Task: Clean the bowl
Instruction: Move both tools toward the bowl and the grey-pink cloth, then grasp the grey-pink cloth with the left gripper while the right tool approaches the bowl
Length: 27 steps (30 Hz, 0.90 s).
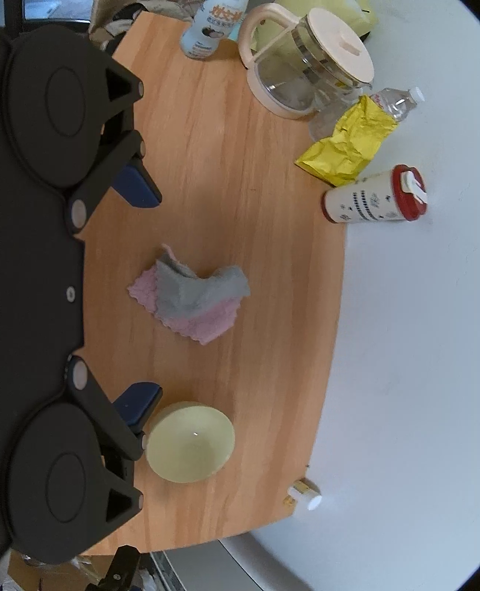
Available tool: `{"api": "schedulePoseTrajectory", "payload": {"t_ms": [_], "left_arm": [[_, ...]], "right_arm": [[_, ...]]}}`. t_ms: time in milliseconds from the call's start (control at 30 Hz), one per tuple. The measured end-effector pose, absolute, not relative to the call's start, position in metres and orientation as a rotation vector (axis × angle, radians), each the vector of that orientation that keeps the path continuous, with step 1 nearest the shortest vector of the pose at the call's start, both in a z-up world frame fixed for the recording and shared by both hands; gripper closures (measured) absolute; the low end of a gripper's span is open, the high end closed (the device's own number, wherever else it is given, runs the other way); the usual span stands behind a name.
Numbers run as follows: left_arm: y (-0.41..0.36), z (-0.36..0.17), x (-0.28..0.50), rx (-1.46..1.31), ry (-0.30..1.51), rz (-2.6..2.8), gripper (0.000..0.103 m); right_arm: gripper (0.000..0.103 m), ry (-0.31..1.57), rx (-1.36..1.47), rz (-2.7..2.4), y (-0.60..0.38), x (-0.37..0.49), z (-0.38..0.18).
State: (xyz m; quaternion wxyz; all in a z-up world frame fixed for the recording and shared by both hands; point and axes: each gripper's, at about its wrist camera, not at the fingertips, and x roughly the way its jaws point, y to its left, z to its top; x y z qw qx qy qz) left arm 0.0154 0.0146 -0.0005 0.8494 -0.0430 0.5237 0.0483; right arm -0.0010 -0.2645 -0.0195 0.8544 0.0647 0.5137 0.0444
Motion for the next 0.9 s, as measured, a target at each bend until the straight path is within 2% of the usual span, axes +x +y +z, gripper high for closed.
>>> {"api": "schedulePoseTrajectory", "payload": {"t_ms": [533,900], "left_arm": [[0.010,-0.019,0.026,-0.105,1.074,0.163,0.000],[0.005,-0.027,0.025,-0.177,0.903,0.269,0.000]], "right_arm": [[0.001,1.006,0.097,0.158,-0.280,0.004,-0.024],[0.001,1.022,0.120,0.242,-0.294,0.026,-0.037]]}}
